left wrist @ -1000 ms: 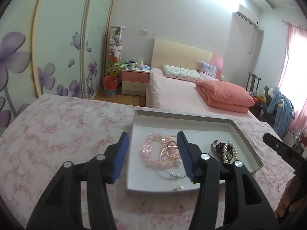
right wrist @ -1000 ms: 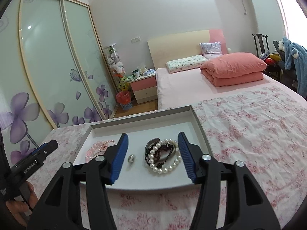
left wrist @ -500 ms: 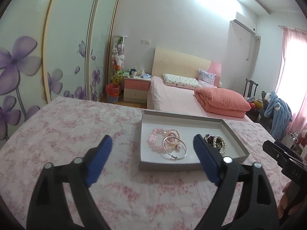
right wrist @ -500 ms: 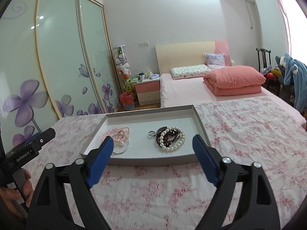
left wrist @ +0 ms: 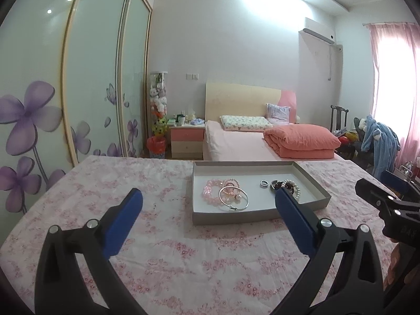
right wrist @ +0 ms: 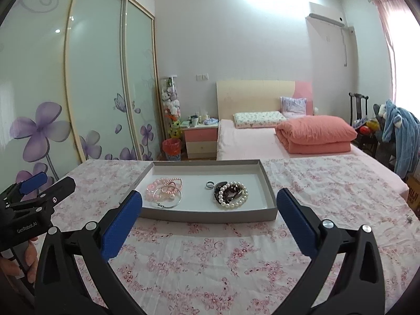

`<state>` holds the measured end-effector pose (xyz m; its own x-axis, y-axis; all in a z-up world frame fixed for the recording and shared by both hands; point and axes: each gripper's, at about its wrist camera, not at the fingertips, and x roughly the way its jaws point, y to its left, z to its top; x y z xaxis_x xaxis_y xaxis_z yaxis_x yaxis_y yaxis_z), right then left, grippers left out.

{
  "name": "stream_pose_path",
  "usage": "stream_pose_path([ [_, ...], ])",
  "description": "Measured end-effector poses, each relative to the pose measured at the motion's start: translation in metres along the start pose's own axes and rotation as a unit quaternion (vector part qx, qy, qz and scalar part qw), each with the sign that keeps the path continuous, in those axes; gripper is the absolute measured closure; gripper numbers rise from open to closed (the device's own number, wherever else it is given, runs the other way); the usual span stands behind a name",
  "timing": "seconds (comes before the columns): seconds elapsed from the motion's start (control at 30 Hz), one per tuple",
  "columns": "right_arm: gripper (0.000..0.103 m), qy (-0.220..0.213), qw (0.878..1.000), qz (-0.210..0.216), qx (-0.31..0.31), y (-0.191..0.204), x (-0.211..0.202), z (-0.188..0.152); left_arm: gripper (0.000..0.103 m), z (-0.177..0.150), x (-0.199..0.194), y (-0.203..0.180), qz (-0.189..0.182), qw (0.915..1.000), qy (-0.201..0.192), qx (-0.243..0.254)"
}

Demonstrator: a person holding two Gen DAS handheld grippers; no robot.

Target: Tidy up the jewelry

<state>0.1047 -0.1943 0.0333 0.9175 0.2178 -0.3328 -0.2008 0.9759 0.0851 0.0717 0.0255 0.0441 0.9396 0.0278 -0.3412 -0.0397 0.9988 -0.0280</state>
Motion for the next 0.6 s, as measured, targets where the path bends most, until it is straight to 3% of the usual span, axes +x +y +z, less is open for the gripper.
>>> stream_pose_path([
  [0.27,0.002,-0.027,0.999,-0.005,-0.015,0.005,-0.022,-0.012,0.004,-0.009,-0.02,-0.009,0.014,0.9996,-0.022,0.01],
  [0.6,0.002,-0.015,1.0,-0.009,-0.006,0.001,-0.022,-0.027,0.004,-0.023,-0.018,-0.009,0.009,0.9999,-0.005,0.004],
])
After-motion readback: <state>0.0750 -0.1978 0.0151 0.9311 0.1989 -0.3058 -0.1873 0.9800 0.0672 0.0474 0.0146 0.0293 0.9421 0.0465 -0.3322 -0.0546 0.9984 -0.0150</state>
